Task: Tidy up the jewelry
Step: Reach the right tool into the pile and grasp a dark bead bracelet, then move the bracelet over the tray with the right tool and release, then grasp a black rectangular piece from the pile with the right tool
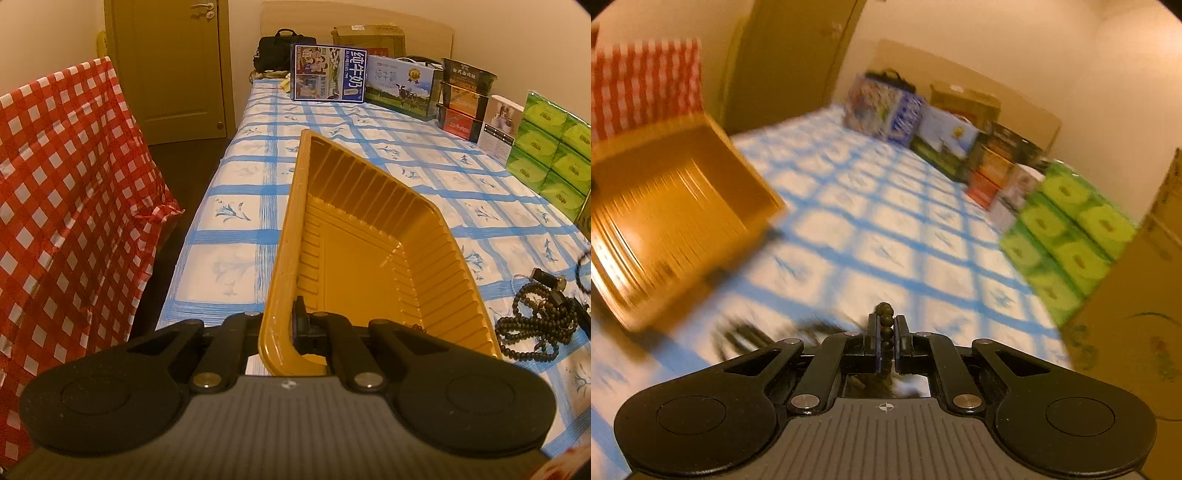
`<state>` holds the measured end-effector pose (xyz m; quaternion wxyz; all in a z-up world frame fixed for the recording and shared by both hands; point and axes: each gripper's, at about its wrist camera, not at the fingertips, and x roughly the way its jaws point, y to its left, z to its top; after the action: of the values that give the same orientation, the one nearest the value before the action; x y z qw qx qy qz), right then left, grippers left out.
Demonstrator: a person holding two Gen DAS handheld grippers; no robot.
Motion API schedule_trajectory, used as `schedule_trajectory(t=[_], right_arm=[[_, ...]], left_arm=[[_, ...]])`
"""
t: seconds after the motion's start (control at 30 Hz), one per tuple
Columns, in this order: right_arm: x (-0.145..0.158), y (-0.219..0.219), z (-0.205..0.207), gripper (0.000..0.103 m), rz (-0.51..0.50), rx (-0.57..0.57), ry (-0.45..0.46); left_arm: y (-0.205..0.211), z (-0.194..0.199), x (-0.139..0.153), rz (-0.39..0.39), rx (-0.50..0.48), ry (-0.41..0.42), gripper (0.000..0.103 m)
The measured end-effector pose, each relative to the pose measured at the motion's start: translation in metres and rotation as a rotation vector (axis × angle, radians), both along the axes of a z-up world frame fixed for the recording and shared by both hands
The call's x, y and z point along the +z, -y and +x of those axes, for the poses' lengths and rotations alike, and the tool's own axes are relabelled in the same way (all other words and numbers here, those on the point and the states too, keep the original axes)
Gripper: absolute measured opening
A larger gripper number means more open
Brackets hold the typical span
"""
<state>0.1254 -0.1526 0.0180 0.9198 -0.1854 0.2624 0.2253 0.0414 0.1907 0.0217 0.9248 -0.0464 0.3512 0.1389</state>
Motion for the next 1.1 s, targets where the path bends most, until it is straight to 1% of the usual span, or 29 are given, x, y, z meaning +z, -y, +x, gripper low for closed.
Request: schedule_trajectory(t=[0.13,0.27,0.4,0.53,0.63,0.77,0.8,0.83,0.87,0.9,0.93,1.0,1.1], right_arm=[[0.017,-0.035,-0.004,0.007,0.099,0.084,-0.030],[0.018,-0.077,-0.006,0.007,0.187,0.177,-0.104],[0.009,-0.115,-0.010,0.006,0.189,0.251,-0.145],[-0.005,-0.140,-0.012,0.006,0.176,0.287,-0.184],[-0.015,-0.149,-0.011,0.007,0.176,0.310,-0.221],[-0.023,-0.145,-0.012,0.007,0.209,0.326,-0.271],[-0.024,-0.143,-0.013,0.011,0.217,0.320,-0.275],[-0.024,-0.139,-0.013,0.018,0.222,0.308,-0.275],[-0.024,-0.135,-0.012,0.022,0.225,0.293,-0.274],[-0.024,-0.130,-0.012,0.029,0.231,0.277,-0.273],[-0.024,-0.123,-0.012,0.031,0.238,0.258,-0.272],[-0.026,-0.107,-0.012,0.031,0.249,0.214,-0.271],[-0.032,-0.081,-0.013,0.031,0.240,0.121,-0.255]], left_arm=[[0.001,0.000,0.000,0.003,-0.006,-0.004,0.005],[0.000,-0.001,0.000,0.002,-0.010,-0.006,0.004],[0.001,0.000,0.000,0.007,-0.012,-0.005,0.004],[0.000,0.001,0.000,0.006,-0.015,-0.005,0.005],[0.000,0.001,0.000,0.004,-0.014,-0.005,0.005],[0.000,0.000,0.000,0.004,-0.012,-0.004,0.005],[0.000,0.000,0.000,0.002,-0.012,-0.004,0.005],[0.000,0.001,0.000,0.001,-0.011,-0.003,0.005],[0.000,0.002,-0.001,0.000,-0.011,-0.004,0.005],[0.001,0.003,-0.001,0.000,-0.011,-0.004,0.004],[0.001,0.003,-0.001,-0.001,-0.011,-0.004,0.004],[0.001,0.003,-0.001,-0.001,-0.012,-0.004,0.004],[0.001,0.002,-0.001,-0.001,-0.011,-0.004,0.004]])
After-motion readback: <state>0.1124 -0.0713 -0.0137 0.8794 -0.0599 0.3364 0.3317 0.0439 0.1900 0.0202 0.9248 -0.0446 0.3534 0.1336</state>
